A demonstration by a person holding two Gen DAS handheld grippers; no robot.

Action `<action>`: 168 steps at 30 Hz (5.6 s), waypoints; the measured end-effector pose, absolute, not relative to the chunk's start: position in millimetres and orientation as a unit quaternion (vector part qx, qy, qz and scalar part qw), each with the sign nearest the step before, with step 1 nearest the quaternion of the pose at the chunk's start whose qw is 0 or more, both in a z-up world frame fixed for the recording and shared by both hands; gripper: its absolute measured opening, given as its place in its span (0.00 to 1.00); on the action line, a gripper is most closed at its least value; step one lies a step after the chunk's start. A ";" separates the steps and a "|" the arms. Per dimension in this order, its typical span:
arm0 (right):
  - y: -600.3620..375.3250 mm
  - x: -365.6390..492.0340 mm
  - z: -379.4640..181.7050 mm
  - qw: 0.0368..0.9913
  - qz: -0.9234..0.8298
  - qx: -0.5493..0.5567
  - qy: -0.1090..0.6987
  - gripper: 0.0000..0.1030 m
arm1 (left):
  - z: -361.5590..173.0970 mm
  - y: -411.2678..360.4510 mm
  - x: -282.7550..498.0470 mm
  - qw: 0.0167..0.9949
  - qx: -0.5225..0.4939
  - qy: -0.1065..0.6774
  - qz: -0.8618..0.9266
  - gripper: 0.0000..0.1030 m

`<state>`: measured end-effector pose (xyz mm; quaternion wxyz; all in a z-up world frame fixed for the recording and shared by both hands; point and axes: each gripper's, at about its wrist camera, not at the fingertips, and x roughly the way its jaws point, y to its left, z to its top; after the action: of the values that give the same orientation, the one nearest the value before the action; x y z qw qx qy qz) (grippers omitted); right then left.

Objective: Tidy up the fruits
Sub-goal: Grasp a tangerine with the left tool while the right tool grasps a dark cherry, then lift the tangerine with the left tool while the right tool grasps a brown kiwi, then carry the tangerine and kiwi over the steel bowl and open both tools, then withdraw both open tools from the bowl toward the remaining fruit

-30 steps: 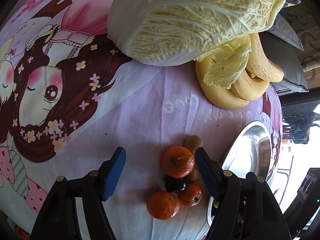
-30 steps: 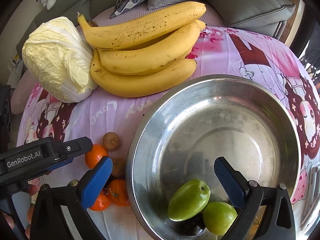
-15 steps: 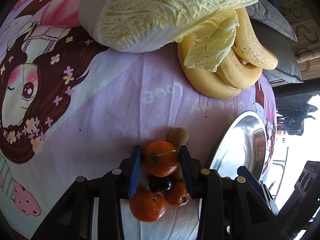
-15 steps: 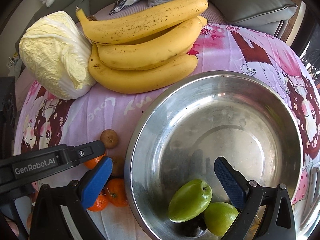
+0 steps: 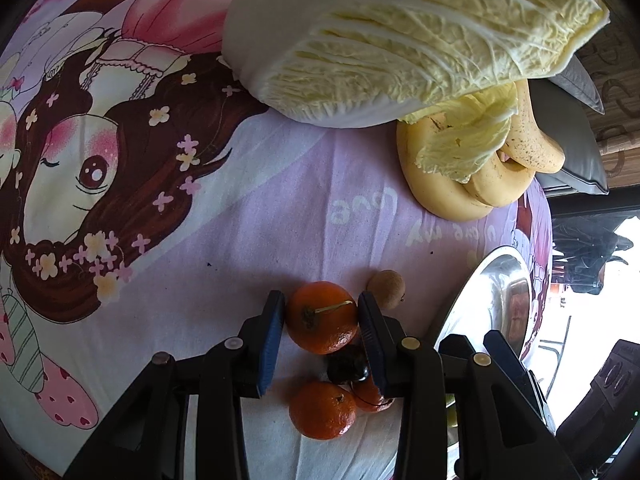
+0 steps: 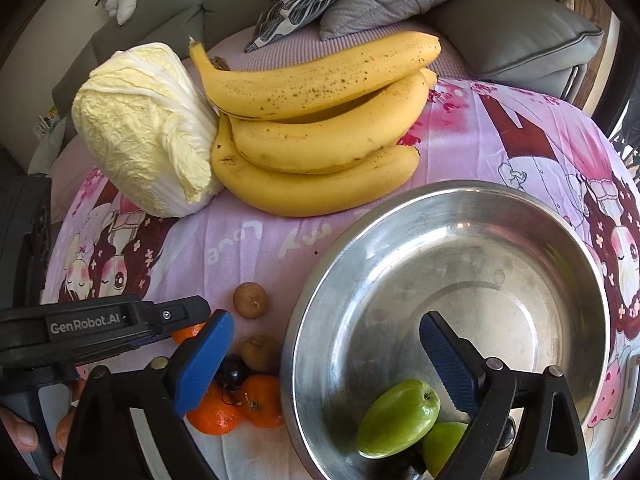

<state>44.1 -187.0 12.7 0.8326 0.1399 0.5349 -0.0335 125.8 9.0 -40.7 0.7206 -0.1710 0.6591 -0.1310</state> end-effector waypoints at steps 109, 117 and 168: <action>-309.3 -2.1 36.4 0.808 -0.181 0.234 0.510 0.26 | 8.6 -132.9 71.4 0.729 -0.038 0.627 -0.273 0.38; -320.2 -5.1 29.7 0.798 -0.186 0.245 0.519 0.26 | 3.2 -147.7 65.0 0.725 -0.014 0.627 -0.284 0.38; -296.9 6.3 -7.1 0.761 -0.186 0.222 0.581 0.83 | -5.0 -93.9 98.1 0.738 -0.046 0.648 -0.183 0.70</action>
<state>6.3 -296.9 -7.1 0.7606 0.2217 0.5813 -0.1856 98.1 -93.9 -5.0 0.7381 -0.0460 0.6476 -0.1833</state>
